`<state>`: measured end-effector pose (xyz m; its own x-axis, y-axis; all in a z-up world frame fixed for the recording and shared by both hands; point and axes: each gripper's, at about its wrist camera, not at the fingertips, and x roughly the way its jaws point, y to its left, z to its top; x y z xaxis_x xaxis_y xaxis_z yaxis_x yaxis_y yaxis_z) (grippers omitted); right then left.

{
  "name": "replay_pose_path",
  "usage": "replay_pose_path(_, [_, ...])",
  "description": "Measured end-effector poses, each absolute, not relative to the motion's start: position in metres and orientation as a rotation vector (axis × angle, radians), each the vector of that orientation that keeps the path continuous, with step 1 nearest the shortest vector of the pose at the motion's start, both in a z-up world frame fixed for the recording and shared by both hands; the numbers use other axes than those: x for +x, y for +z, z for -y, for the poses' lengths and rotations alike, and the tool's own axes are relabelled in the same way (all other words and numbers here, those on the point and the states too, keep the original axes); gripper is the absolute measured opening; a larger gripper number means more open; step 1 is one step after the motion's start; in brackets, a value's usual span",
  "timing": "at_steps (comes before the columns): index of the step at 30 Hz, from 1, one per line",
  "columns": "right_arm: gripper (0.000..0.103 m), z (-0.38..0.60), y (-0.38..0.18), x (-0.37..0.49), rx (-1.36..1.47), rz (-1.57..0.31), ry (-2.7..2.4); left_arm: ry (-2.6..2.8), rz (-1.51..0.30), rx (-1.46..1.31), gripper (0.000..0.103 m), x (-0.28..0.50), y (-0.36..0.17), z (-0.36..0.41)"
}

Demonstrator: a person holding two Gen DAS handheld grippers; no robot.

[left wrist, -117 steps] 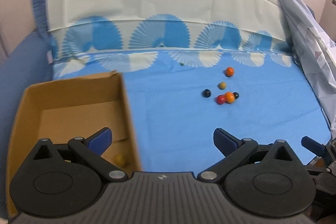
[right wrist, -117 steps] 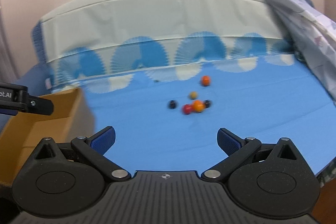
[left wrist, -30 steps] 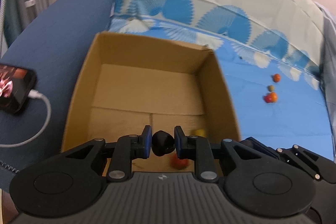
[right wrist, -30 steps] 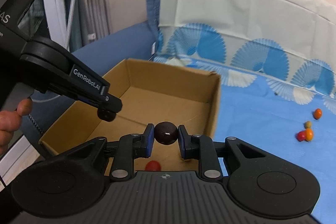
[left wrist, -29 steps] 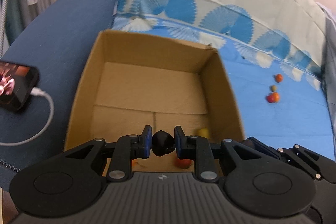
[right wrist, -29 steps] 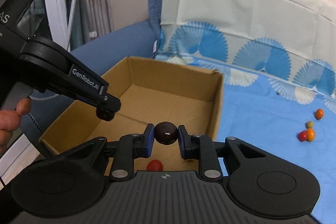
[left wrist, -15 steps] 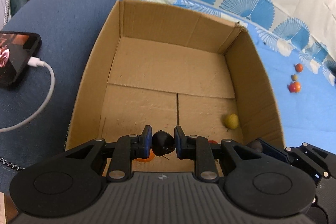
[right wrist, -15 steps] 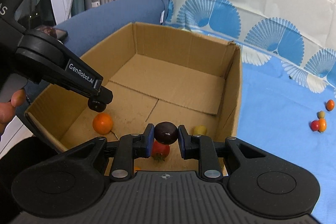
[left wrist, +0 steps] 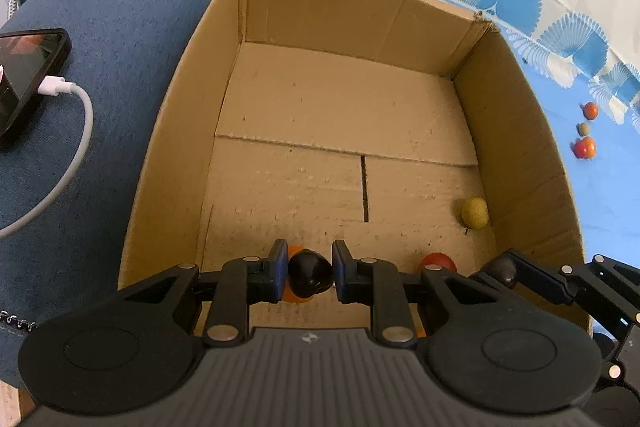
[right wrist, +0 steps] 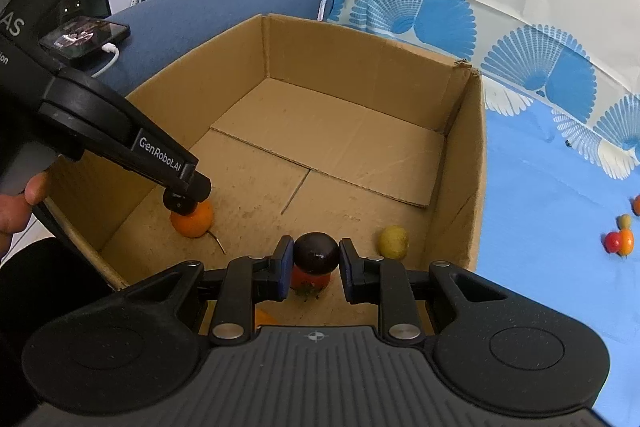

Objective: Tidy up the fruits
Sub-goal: 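Open the left tool, dropping the dark plum in the box, then lift both open tools away from the box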

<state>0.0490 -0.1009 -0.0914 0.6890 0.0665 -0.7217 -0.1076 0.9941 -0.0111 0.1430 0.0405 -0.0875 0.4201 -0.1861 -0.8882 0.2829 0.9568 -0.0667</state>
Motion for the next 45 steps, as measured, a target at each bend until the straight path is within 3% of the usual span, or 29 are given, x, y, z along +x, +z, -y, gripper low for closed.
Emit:
replay_pose_path(1, [0.026,0.101,-0.091,0.05,-0.059,-0.804,0.099,-0.308,-1.092,0.096,0.036,0.143,-0.086,-0.041])
replay_pose_path(3, [0.03,0.1,-0.089,0.05,-0.069,-0.798,0.099,-0.324,-1.071,0.085,0.082,0.14,-0.083,-0.041])
replay_pose_path(6, [0.066,0.098,-0.082,0.048,-0.077,-0.789,0.108,-0.329,-1.004,0.067,0.102,0.134,-0.069,-0.042])
replay_pose_path(7, [0.076,0.097,-0.078,0.046,-0.081,-0.78,0.105,-0.344,-0.992,0.068,0.103,0.131,-0.065,-0.042])
replay_pose_path(10, [0.086,0.094,-0.066,0.034,-0.107,-0.755,0.103,-0.368,-0.978,0.074,0.103,0.123,-0.054,-0.041])
replay_pose_path(16, [0.096,0.098,-0.047,0.0,-0.114,-0.719,0.074,-0.343,-0.957,0.103,0.103,0.092,-0.034,-0.045])
replay_pose_path(45, [0.102,0.079,0.031,-0.149,0.008,-0.448,-0.058,-0.337,-0.783,0.085,0.103,-0.048,0.046,-0.083])
